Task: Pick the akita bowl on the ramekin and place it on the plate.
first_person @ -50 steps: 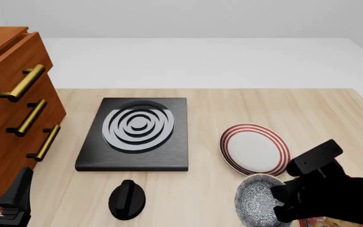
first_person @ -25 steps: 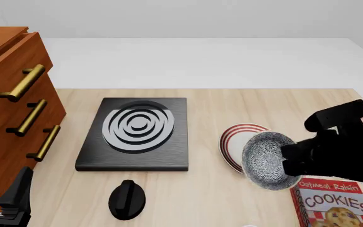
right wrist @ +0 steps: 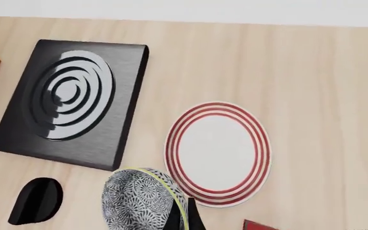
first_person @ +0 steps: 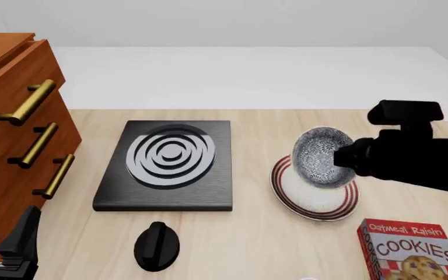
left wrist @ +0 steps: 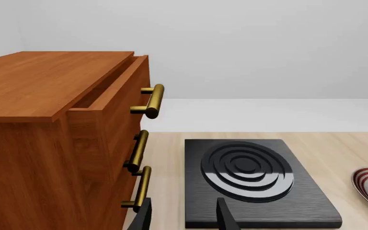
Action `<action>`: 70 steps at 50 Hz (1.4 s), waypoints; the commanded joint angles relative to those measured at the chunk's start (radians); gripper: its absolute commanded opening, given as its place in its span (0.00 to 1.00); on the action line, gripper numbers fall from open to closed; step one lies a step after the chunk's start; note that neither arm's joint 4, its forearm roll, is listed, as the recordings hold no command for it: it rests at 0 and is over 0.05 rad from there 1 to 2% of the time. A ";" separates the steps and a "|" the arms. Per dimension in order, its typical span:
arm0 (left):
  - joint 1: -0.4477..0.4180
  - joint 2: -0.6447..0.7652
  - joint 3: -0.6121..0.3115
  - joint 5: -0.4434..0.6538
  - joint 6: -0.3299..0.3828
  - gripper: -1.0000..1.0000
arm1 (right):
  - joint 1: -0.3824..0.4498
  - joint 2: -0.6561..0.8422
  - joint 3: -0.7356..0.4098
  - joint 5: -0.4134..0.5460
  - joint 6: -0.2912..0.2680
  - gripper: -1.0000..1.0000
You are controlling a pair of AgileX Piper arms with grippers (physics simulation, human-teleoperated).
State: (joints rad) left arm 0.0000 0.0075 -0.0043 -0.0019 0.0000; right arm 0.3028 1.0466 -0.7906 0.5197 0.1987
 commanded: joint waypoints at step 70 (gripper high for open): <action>0.000 0.000 0.000 0.000 0.000 1.00 | -0.226 0.533 0.050 -0.467 0.279 0.00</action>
State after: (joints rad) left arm 0.0000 0.0075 -0.0043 -0.0019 0.0000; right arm 0.0845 1.5247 -0.7402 0.0919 0.4676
